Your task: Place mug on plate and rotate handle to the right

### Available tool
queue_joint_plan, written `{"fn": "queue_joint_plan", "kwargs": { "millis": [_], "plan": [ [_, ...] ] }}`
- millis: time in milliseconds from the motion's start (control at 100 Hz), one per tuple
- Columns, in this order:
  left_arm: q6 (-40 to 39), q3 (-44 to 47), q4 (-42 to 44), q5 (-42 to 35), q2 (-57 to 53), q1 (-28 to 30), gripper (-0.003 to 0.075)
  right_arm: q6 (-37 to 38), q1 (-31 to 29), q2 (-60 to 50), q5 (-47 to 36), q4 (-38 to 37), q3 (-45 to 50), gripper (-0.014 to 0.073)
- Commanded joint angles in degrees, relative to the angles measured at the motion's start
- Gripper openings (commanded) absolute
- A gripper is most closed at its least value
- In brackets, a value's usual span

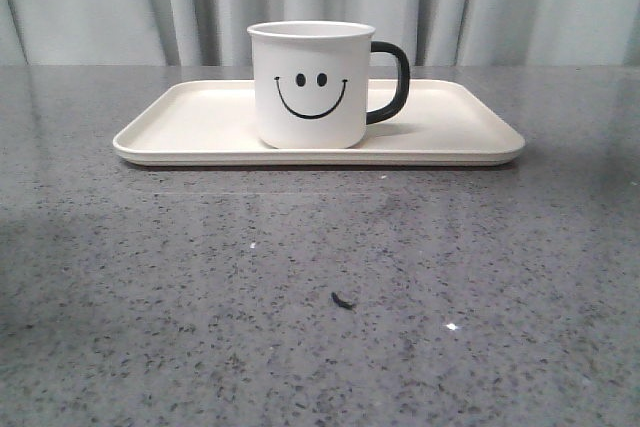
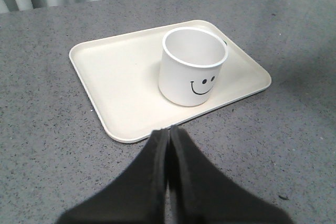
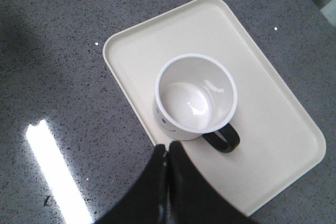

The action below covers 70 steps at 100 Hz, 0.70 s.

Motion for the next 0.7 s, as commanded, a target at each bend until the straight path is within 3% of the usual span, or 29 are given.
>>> {"fn": "queue_joint_plan", "kwargs": {
  "millis": [0, 340, 690],
  "plan": [
    [1.34, -1.46, -0.44, -4.59, -0.21, -0.38, -0.0019, -0.11, -0.13, -6.11, -7.2, 1.35, 5.1, -0.0061],
    [2.37, 2.81, -0.44, -8.18, -5.67, -0.38, -0.0019, -0.07, -0.13, -25.08, -26.89, 4.14, 30.76, -0.0061],
    [2.71, 8.68, -0.44, -9.45, -15.7, -0.38, -0.0019, -0.07, -0.13, -44.48, -40.94, 5.32, 51.71, -0.0061]
  ]
}}
